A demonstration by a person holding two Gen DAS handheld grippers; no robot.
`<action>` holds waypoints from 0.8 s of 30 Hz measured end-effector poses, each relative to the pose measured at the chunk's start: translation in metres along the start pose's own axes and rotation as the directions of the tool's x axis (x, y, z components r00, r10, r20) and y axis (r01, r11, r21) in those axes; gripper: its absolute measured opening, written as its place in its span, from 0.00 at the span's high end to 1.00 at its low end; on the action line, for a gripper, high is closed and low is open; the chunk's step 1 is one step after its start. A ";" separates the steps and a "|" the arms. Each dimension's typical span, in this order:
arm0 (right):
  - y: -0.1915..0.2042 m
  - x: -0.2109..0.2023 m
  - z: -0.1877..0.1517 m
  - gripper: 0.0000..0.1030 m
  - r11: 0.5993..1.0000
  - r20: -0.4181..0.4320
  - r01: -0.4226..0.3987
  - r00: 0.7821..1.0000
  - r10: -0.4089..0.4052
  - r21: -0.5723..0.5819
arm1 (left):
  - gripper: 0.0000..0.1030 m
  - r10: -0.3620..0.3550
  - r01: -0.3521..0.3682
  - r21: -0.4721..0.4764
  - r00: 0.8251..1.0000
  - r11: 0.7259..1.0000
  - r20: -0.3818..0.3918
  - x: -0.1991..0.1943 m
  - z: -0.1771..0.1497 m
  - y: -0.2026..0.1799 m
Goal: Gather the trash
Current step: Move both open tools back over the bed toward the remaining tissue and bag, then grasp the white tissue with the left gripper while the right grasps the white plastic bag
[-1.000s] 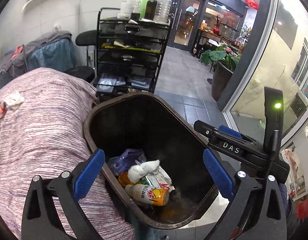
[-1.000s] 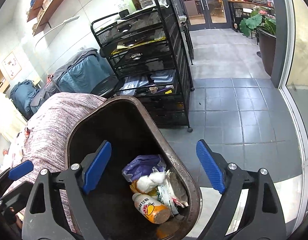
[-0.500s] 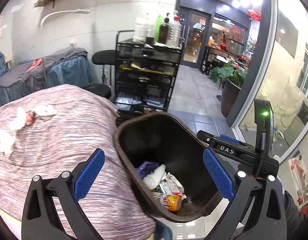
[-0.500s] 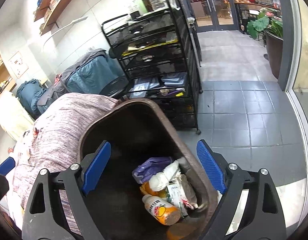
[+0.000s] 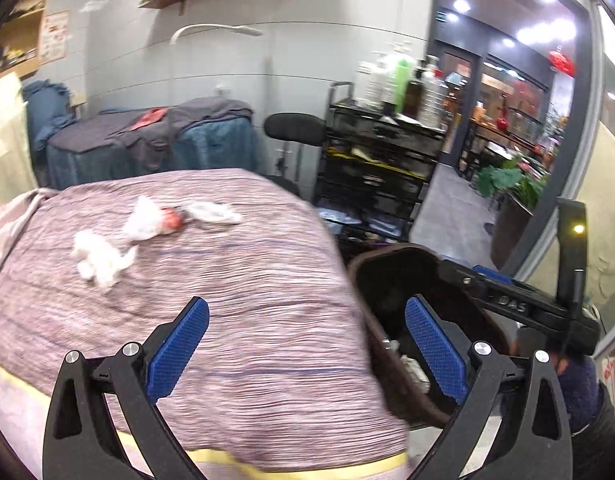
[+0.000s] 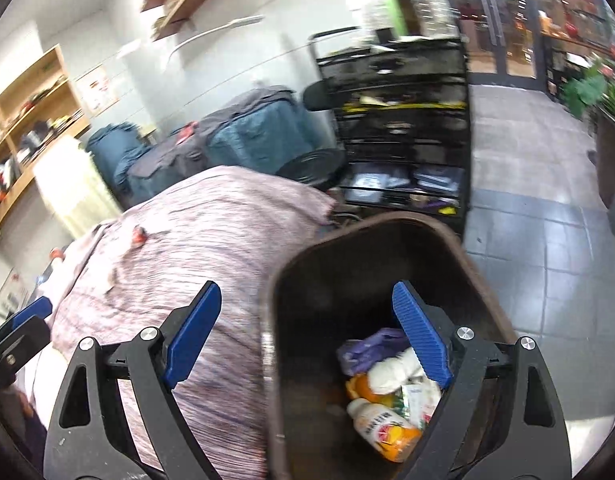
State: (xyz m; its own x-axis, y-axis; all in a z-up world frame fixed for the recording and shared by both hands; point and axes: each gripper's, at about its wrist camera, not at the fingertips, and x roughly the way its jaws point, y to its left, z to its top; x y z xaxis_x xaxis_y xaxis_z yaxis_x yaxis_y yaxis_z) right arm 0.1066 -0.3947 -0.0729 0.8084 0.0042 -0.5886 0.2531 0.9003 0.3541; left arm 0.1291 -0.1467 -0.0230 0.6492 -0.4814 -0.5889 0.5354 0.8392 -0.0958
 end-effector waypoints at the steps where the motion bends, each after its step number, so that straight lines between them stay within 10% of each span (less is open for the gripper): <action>1: 0.009 0.003 0.001 0.16 1.000 -0.006 -0.017 1.000 0.017 -0.017 | 0.06 0.013 -0.013 -0.012 1.000 1.000 -0.001 -0.001 -0.001 0.009; 15: 0.134 0.051 0.020 0.16 0.941 -0.127 -0.257 0.964 0.233 -0.220 | 0.06 0.197 -0.214 -0.156 0.973 0.964 -0.117 -0.001 -0.016 0.148; 24: 0.216 0.106 0.021 0.16 0.862 -0.228 -0.305 0.947 0.227 -0.406 | 0.06 0.175 -0.221 -0.245 0.965 0.944 -0.197 0.023 -0.007 0.207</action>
State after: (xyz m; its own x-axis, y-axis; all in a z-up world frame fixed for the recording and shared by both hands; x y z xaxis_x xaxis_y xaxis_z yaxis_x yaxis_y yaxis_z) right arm 0.2581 -0.2087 -0.0431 0.7016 0.3080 -0.6425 -0.2441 0.9511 0.1893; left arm 0.2511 0.0175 -0.0625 0.6138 -0.2676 -0.7428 0.2289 0.9607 -0.1569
